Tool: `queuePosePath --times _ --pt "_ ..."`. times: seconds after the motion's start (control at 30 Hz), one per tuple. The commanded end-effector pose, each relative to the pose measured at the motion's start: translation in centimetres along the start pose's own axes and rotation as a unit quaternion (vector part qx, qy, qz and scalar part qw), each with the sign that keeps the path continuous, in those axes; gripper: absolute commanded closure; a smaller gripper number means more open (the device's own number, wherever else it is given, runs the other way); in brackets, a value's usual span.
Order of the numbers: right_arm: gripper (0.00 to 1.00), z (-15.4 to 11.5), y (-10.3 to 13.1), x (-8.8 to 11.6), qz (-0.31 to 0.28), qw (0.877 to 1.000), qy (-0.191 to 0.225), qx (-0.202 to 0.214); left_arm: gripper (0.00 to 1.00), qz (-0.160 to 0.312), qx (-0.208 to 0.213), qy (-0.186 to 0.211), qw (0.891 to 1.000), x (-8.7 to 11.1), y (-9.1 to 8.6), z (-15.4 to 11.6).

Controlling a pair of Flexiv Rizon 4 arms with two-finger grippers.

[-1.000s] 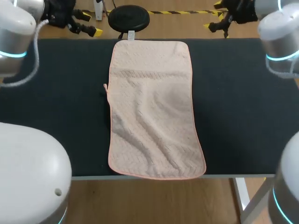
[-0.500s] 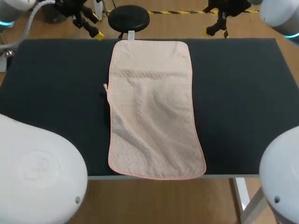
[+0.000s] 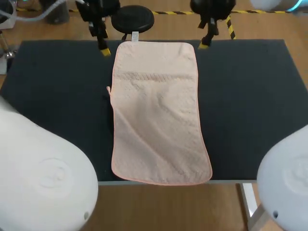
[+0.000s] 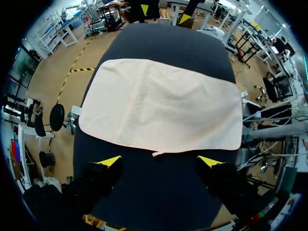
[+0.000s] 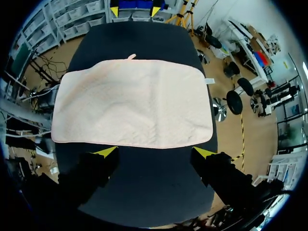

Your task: Fold the towel

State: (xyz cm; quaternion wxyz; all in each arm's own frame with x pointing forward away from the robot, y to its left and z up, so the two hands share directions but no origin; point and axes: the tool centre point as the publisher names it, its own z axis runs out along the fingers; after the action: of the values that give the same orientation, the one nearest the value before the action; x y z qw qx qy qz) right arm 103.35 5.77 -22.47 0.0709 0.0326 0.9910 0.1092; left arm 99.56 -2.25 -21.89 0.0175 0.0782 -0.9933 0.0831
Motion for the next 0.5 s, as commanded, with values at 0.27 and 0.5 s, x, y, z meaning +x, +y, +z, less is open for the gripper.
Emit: queuePosePath --times 0.27,0.5 --pt "0.0 4.7 0.9 0.9 0.044 0.983 0.029 0.175 0.0 0.007 -0.019 0.007 1.0 0.2 -0.6 4.8" --pt "0.0 7.7 0.6 2.8 0.016 0.986 0.009 0.168 0.0 0.025 0.003 0.016 1.0 1.3 -0.7 7.8"
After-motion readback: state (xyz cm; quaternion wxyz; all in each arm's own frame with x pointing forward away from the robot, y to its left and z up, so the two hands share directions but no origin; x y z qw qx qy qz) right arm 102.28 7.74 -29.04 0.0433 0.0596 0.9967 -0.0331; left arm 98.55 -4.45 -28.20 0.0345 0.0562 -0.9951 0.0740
